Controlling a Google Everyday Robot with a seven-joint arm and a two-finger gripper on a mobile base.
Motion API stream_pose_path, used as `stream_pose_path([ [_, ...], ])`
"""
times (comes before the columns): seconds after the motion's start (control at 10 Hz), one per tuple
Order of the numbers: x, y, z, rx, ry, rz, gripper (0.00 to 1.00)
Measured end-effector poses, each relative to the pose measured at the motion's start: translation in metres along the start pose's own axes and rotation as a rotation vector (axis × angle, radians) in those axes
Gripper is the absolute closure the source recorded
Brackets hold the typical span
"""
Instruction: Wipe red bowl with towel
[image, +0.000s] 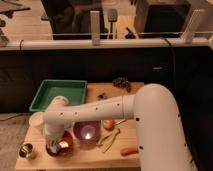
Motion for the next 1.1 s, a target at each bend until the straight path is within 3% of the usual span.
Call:
stream_pose_path([
  [0.3,-0.019,-0.001,0.003,-0.004,-0.035,-0.031,1.0],
  [0.6,-0.031,0.028,-0.002,-0.04,-0.051,0.028,1.0],
  [0.9,-0.033,0.053,-0.009,-0.084,-0.039,0.087,1.0],
  [1.1,-0.021,0.061,-0.012,-0.091,-0.016,0.109,1.0],
])
